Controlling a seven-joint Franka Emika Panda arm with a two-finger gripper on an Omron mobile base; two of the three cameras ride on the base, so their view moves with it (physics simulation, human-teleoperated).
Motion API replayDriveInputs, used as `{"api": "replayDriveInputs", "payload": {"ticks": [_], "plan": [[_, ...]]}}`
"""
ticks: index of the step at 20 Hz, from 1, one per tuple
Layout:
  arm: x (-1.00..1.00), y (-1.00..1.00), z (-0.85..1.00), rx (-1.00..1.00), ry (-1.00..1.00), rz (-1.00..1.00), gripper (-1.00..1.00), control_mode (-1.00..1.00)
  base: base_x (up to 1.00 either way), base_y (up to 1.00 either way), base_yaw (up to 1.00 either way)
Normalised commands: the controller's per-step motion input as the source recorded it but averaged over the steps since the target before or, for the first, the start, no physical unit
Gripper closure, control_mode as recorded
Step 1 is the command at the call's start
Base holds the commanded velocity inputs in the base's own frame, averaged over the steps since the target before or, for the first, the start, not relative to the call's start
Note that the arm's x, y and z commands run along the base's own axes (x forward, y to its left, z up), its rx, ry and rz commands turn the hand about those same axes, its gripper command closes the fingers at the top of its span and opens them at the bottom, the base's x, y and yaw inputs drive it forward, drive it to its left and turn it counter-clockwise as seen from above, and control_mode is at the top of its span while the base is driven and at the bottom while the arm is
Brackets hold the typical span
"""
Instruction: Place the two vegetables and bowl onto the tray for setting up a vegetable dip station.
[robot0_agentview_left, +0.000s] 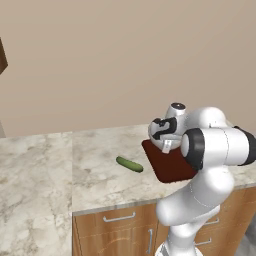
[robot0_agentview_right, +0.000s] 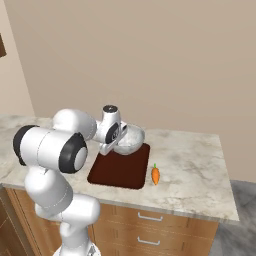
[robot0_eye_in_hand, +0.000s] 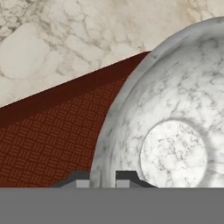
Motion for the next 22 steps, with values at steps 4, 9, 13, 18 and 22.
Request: {"api": "replayDriveInputs", "payload": {"ticks": [4, 9, 13, 18, 22], "plan": [[-0.03, 0.00, -0.10, 0.00, 0.00, 0.00, 1.00, -1.00, 0.00, 0.00, 0.00], [-0.06, 0.00, -0.09, 0.00, 0.02, 0.00, -1.00, -1.00, 0.00, 0.00, 0.00], [-0.09, 0.00, 0.02, 0.00, 0.00, -0.01, -1.00, -1.00, 0.00, 0.00, 0.00], [-0.24, -0.01, 0.17, 0.00, 0.00, -0.05, -1.00, -1.00, 0.00, 0.00, 0.00], [-0.31, 0.00, 0.22, 0.00, 0.00, -0.10, -1.00, -1.00, 0.00, 0.00, 0.00]]}}
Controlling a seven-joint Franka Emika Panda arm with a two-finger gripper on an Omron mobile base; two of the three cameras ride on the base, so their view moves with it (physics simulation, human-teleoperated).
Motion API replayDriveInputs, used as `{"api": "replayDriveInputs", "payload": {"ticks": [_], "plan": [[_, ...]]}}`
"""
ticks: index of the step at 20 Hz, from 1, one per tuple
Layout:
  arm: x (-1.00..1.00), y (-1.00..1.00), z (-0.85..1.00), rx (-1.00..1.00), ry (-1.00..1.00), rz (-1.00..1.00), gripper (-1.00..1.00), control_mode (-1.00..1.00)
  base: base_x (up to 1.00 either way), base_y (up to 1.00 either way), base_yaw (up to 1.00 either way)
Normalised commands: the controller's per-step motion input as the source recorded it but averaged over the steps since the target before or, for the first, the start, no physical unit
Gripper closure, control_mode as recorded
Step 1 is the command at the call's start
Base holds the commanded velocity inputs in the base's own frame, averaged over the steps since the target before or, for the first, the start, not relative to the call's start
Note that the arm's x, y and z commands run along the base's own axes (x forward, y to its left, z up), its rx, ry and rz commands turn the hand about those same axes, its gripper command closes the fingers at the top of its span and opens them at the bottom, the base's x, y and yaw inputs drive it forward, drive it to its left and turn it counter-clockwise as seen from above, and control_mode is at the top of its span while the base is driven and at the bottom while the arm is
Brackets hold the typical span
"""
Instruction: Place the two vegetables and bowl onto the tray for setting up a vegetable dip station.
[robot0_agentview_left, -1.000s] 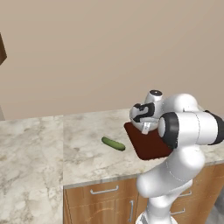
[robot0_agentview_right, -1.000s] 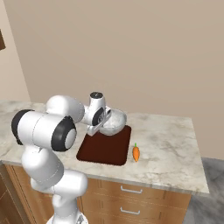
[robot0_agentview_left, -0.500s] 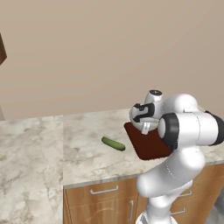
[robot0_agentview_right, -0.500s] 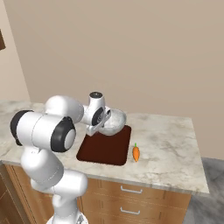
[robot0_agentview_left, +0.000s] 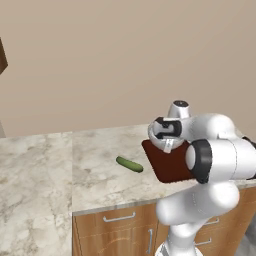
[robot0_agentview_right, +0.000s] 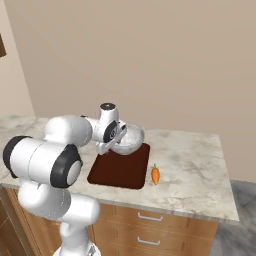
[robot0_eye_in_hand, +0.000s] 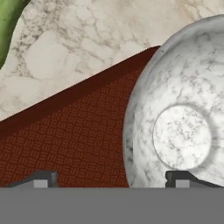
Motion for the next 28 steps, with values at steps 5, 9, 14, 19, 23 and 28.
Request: {"api": "replayDriveInputs", "payload": {"ticks": [5, 9, 14, 19, 23, 28], "plan": [[-0.38, 0.01, 0.23, 0.00, 0.00, -0.14, -1.00, -1.00, 0.00, 0.00, 0.00], [-0.42, 0.03, 0.23, 0.00, 0.00, -0.14, -1.00, -1.00, 0.00, 0.00, 0.00], [-0.43, 0.06, 0.23, 0.01, -0.01, -0.15, -1.00, -1.00, 0.00, 0.00, 0.00], [-0.41, 0.08, 0.23, 0.04, -0.04, -0.06, -1.00, -1.00, 0.00, 0.00, 0.00], [-0.40, 0.18, 0.13, 0.09, -0.03, -0.03, -1.00, -1.00, 0.00, 0.00, 0.00], [-0.28, 0.32, 0.05, 0.08, -0.07, -0.08, -1.00, -1.00, 0.00, 0.00, 0.00]]}}
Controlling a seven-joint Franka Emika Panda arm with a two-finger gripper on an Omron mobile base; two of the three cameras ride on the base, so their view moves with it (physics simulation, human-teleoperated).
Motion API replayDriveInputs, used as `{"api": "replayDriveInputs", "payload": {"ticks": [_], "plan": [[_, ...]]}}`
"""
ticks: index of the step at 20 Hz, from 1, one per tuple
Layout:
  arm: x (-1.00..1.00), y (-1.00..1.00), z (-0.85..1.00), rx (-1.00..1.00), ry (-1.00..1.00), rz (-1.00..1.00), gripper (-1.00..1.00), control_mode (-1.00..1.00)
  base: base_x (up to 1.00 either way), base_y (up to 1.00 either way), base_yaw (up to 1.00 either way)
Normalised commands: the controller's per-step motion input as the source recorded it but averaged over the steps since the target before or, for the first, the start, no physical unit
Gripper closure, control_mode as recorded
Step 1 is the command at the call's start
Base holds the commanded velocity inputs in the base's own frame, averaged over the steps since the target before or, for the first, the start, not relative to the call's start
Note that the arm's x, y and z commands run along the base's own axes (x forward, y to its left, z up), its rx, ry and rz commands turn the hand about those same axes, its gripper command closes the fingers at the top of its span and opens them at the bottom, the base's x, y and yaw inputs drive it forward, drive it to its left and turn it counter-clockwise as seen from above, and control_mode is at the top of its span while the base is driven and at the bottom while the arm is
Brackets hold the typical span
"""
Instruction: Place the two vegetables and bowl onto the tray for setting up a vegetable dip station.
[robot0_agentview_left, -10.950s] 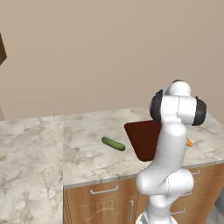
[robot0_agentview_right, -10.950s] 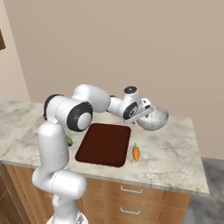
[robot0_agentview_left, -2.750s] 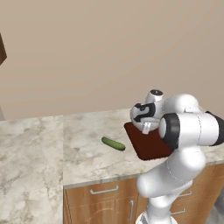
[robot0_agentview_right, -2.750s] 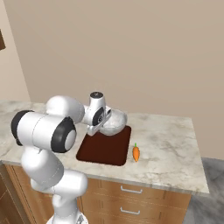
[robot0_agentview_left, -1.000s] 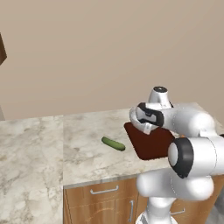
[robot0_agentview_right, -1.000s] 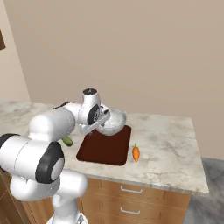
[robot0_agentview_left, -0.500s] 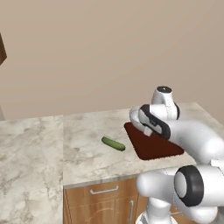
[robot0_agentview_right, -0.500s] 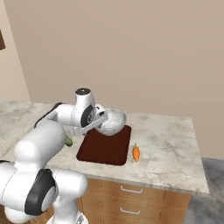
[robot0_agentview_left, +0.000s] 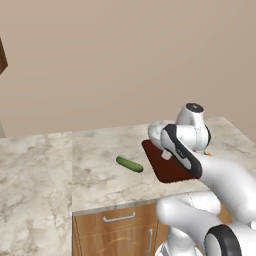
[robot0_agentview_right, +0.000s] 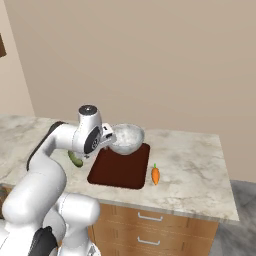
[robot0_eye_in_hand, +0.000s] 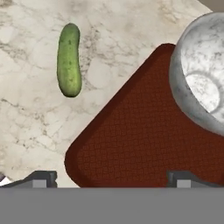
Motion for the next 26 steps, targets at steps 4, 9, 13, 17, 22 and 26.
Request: {"api": "replayDriveInputs", "payload": {"ticks": [4, 9, 13, 17, 22, 26], "plan": [[-0.14, 0.40, 0.01, 0.01, -0.03, -0.12, -1.00, -1.00, 0.00, 0.00, 0.00], [-0.02, 0.45, 0.00, 0.00, 0.00, -0.17, -1.00, -1.00, 0.00, 0.00, 0.00], [0.01, 0.46, 0.00, 0.00, 0.00, -0.17, -1.00, -1.00, 0.00, 0.00, 0.00], [0.06, 0.42, 0.00, 0.00, 0.04, -0.12, -1.00, -1.00, 0.00, 0.00, 0.00], [0.14, 0.31, -0.01, 0.00, 0.10, -0.07, -1.00, -1.00, 0.00, 0.00, 0.00], [0.29, 0.10, -0.10, 0.00, 0.11, 0.00, -1.00, -1.00, 0.00, 0.00, 0.00]]}}
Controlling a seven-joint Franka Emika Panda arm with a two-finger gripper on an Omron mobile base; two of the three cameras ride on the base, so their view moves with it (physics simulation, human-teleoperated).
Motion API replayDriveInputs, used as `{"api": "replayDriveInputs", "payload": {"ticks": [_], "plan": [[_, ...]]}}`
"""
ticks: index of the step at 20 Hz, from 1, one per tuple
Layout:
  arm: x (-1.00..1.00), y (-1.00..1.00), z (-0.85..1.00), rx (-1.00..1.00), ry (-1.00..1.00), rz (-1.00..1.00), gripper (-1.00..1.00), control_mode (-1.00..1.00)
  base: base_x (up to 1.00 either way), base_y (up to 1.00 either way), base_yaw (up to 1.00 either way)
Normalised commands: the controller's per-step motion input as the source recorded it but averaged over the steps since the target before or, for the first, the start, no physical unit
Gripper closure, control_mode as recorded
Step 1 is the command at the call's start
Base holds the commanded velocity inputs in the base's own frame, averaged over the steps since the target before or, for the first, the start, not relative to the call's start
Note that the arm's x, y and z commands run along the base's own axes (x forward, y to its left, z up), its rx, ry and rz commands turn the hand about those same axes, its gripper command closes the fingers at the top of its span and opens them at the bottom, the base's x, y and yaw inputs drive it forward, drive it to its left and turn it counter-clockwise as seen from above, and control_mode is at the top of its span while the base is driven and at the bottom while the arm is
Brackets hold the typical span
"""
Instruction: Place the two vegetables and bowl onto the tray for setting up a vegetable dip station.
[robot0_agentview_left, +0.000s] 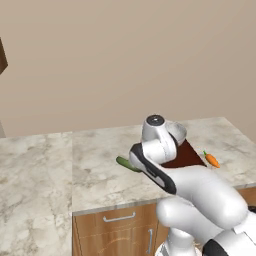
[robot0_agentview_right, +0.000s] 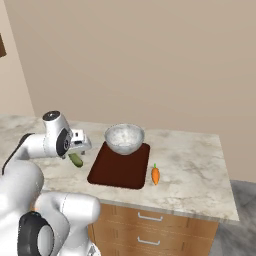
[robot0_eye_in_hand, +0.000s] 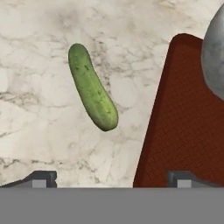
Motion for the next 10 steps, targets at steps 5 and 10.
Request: {"api": "replayDriveInputs", "payload": {"ticks": [5, 10], "plan": [[0.30, 0.02, -0.18, 0.01, 0.11, 0.00, -1.00, -1.00, 0.00, 0.00, 0.00], [0.24, 0.00, -0.22, 0.03, 0.14, 0.00, -1.00, -1.00, 0.00, 0.00, 0.00]]}}
